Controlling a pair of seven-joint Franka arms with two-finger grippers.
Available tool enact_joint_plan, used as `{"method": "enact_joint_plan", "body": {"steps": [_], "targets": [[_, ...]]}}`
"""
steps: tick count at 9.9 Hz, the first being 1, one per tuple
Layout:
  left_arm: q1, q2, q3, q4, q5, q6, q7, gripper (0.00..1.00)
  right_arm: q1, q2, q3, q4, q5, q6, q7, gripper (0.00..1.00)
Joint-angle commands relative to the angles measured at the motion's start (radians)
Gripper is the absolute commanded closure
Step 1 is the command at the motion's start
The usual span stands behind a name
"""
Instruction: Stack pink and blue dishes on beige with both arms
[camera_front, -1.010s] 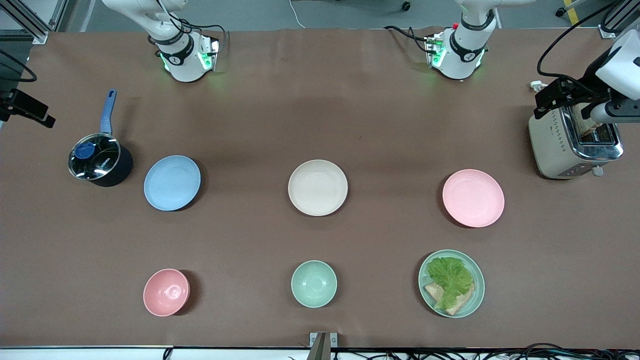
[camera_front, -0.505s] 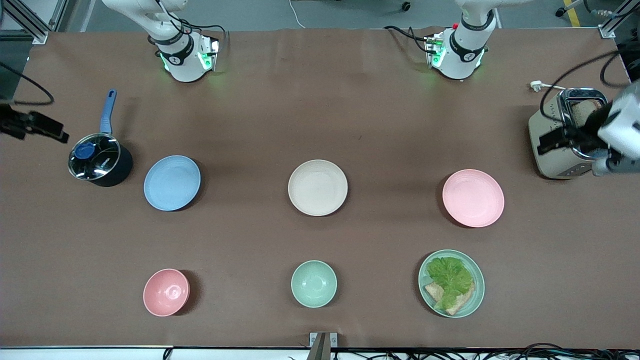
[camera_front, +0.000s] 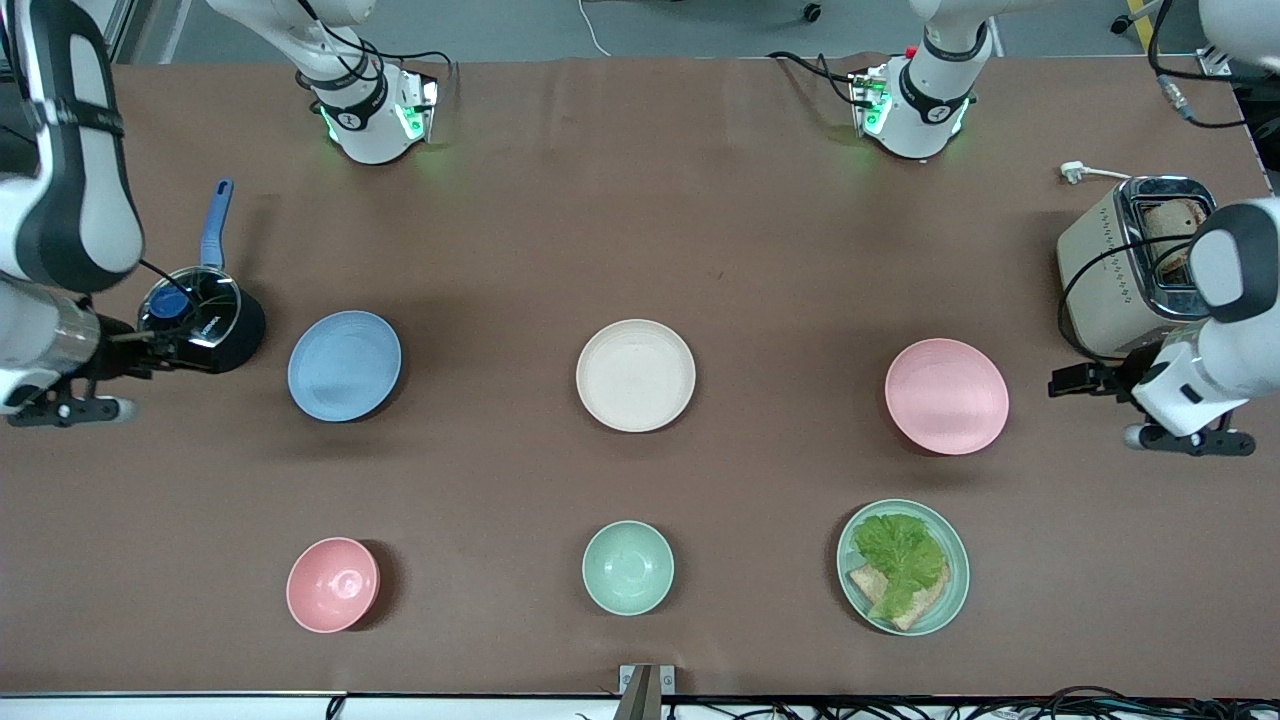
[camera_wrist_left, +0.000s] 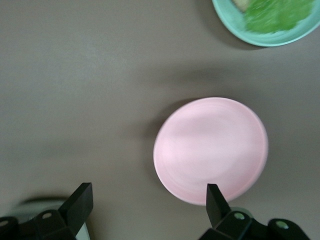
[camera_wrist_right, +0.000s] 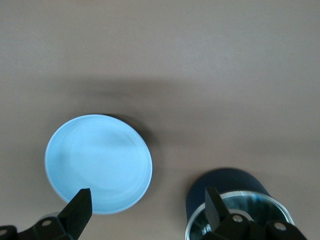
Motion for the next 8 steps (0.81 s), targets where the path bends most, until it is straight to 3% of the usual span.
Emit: {"method": "enact_joint_plan", "body": {"steps": [1, 3, 5, 8], "targets": [[0.025, 0.070, -0.010, -0.085, -0.010, 0.157, 0.090, 0.00, -0.025, 0.078, 0.012, -0.061, 0.112, 0.092, -0.144, 0.00], [0.029, 0.146, -0.011, -0.092, -0.010, 0.212, 0.127, 0.06, -0.031, 0.116, 0.011, -0.122, 0.174, 0.193, -0.239, 0.00], [0.026, 0.190, -0.013, -0.092, -0.010, 0.214, 0.136, 0.22, -0.046, 0.164, 0.012, -0.132, 0.176, 0.245, -0.285, 0.01], [0.029, 0.221, -0.021, -0.093, -0.010, 0.214, 0.136, 0.63, -0.063, 0.190, 0.019, -0.175, 0.278, 0.242, -0.386, 0.17]]}}
